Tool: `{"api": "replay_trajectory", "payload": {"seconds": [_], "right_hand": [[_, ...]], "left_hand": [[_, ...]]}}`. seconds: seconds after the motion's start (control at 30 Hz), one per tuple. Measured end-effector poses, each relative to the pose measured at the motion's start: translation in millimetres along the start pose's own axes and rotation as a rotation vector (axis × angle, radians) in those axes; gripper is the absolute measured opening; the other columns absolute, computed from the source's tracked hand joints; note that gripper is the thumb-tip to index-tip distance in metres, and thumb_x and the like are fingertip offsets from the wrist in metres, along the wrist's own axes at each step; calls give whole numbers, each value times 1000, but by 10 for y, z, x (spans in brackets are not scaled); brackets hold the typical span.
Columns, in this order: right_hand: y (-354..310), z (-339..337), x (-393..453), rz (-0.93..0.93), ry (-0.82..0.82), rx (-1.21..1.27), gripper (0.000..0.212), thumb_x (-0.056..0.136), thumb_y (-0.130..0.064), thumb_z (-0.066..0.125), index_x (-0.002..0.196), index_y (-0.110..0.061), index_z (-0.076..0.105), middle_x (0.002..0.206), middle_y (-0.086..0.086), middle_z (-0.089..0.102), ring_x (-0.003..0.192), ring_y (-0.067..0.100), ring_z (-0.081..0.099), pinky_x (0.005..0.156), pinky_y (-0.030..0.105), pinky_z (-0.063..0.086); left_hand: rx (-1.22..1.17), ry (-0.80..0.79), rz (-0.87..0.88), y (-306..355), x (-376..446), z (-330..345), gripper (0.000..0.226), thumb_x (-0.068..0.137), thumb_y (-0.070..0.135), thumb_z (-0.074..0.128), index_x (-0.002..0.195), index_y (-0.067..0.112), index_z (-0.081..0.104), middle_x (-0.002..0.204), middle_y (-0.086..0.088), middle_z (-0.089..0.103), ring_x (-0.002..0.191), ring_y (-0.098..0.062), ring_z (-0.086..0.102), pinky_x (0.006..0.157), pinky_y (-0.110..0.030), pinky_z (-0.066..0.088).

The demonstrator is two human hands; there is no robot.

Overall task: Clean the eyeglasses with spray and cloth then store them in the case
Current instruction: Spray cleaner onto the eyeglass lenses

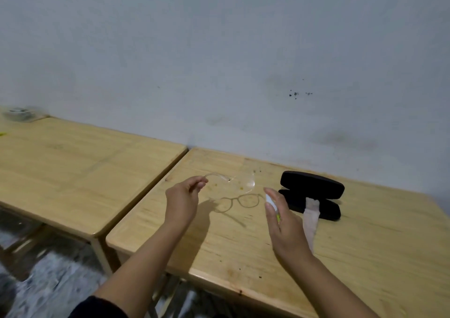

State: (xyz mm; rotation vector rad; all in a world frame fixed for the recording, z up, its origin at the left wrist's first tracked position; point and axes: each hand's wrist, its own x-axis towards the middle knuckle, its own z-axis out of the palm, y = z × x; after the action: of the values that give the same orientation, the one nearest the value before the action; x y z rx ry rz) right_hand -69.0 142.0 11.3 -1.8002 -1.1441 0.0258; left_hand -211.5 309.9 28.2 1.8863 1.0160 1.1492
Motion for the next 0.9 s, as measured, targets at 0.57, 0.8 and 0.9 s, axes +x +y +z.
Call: {"api": "replay_trajectory", "payload": {"seconds": [0.57,0.8,0.9], "right_hand": [[43,-209,262,64,36,-275,30,98,-36,28,123,-29,43,63,-8,54,76,18,61,65,25,16],[88,-223,277,63,79,-299,26,98,-35,29,116,-26,45,54,-19,41,69,12,54,73,23,14],[68,-224,281,83,67,-242,28,98,-36,30,120,-26,44,57,-15,47,74,18,60,73,25,23]], "left_hand": [[-35,-56,85,454,-28,248,17,89,6,57,93,11,73,79,8,67,80,-4,64,70,5,38],[-43,-61,84,490,-27,269,16,89,6,57,96,9,72,81,8,68,79,-1,63,71,5,38],[-49,-53,85,497,-21,279,16,89,6,57,96,9,72,83,8,68,81,-3,64,72,4,39]]}}
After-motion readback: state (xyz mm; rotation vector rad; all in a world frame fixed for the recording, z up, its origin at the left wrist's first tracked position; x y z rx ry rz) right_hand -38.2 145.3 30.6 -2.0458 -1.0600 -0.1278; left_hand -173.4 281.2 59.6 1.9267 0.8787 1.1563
